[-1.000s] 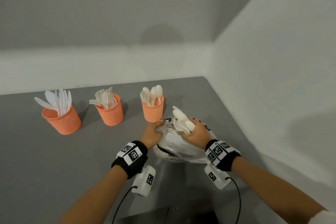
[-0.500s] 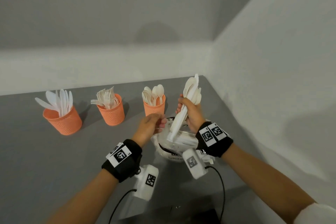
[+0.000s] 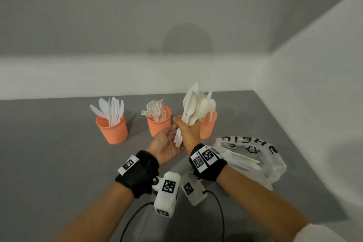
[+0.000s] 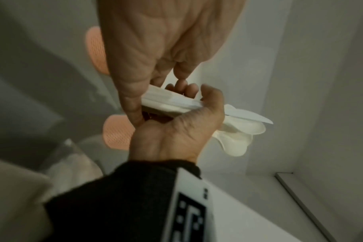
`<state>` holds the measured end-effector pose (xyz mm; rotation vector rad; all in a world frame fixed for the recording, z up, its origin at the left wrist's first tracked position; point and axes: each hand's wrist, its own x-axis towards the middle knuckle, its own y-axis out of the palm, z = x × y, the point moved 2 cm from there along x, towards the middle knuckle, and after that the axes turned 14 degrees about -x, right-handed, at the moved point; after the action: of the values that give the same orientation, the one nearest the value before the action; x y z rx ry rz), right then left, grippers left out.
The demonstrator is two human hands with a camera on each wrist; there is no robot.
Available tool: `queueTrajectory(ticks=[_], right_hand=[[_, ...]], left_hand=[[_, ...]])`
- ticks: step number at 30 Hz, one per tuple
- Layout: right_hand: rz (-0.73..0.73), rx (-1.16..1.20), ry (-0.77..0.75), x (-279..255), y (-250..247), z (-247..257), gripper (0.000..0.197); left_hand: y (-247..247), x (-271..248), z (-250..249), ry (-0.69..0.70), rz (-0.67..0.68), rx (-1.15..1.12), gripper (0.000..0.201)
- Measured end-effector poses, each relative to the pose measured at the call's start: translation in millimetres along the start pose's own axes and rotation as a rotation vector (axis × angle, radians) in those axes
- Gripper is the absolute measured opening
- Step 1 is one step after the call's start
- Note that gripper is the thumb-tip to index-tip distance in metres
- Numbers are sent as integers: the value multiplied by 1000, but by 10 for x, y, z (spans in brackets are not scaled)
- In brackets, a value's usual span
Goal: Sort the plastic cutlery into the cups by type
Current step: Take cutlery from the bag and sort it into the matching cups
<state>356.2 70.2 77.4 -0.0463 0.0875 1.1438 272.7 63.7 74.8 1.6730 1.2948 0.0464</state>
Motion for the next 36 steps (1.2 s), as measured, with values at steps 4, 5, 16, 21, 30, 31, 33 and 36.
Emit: queueTrajectory(ticks=[4,5,16,21,30,31,33,36], right_hand=[[8,-92,44,24,238,-35,14],[13,-110,35,17,292,-44,11],[239,-550,-121,-288,949,-347,18],[616,-357,125,-291,1007,-308,8],[721,-148,273,-362,1145,-275,10],[681,-168,259,-342,1139,-278,8],[582,-254,183,-294,1115,-287,10],[427,-391,98,-240,1108,-332,16]], left_hand=[[-299,-48,-269,26,-29,240,42],[-359,-54,-341,71,-21,324,37],[-675,15,-756,410,-143,465,26],[-830,-55,-894,293,-8,494,19],[-913,-113,-1081,198,167,613,36],[-908,-122,-1111,220,166,600,31],[-922,-109,-1170,292,117,522,28],[-964,-62,-1255,394,-48,384,58]])
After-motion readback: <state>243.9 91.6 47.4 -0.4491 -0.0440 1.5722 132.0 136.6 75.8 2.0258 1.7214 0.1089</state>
